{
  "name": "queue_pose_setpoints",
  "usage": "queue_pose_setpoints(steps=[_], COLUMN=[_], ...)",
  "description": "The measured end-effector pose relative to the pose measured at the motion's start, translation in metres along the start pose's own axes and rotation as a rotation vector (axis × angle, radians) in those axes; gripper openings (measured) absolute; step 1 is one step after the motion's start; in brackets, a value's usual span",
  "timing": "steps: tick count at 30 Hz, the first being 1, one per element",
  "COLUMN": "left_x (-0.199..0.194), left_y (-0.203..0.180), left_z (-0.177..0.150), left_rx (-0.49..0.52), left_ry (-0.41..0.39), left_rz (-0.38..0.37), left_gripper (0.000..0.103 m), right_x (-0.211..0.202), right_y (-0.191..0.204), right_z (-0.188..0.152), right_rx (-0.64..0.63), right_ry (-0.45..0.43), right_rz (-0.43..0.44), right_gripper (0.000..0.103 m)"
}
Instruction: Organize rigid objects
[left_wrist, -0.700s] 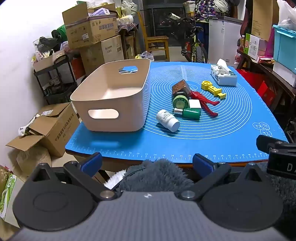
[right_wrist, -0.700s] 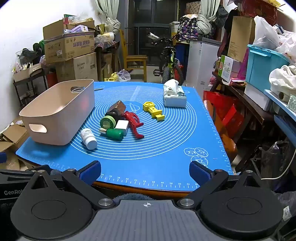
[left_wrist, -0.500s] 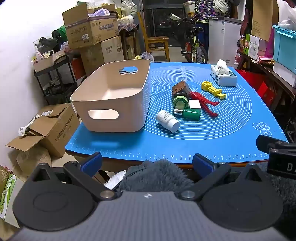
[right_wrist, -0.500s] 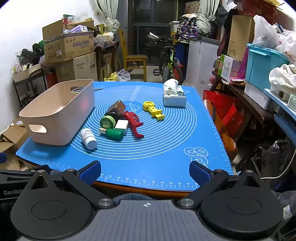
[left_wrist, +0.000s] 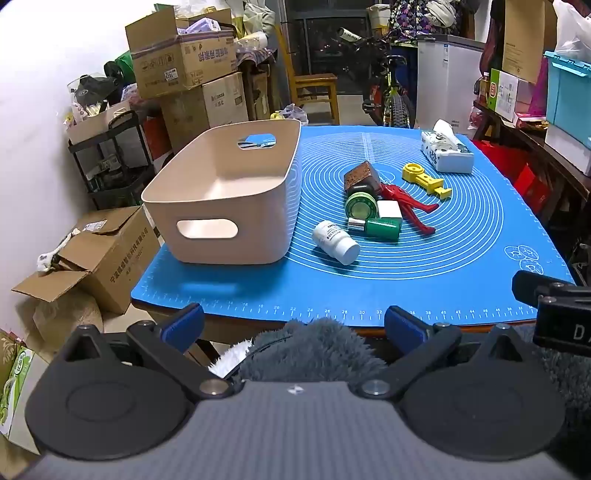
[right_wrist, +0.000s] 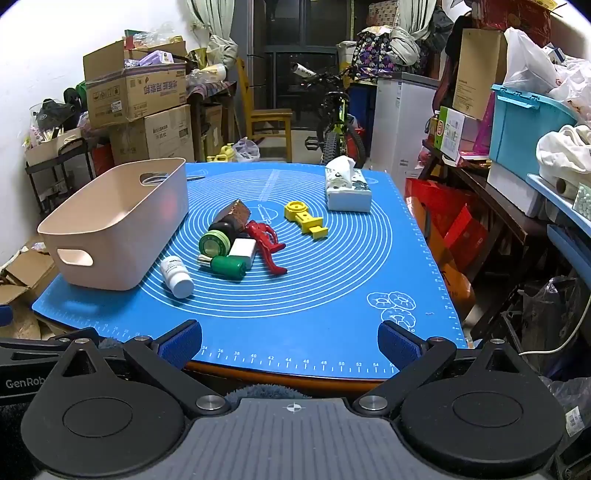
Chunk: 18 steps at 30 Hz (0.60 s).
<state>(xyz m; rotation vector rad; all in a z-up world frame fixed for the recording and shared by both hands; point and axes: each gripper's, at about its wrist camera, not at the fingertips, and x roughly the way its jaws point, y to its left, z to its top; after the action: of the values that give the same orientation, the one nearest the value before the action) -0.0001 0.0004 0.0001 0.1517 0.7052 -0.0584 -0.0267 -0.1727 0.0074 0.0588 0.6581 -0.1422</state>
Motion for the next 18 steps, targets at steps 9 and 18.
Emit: queue_pose_setpoints(steps=[9, 18], left_x=[-0.0001, -0.0002], left_y=[-0.0001, -0.0001], left_z=[-0.0001, -0.0002], left_rx=[0.000, 0.001], left_ry=[-0.001, -0.002], left_rz=[0.001, 0.001], left_gripper=[0.103, 0.103], right_x=[0.0006, 0.0008], right_y=[-0.0001, -0.0020], right_z=[0.0000, -0.0005], right_rx=[0.003, 0.013], right_ry=[0.001, 0.003], right_rz=[0.001, 0.003], right_gripper=[0.101, 0.101])
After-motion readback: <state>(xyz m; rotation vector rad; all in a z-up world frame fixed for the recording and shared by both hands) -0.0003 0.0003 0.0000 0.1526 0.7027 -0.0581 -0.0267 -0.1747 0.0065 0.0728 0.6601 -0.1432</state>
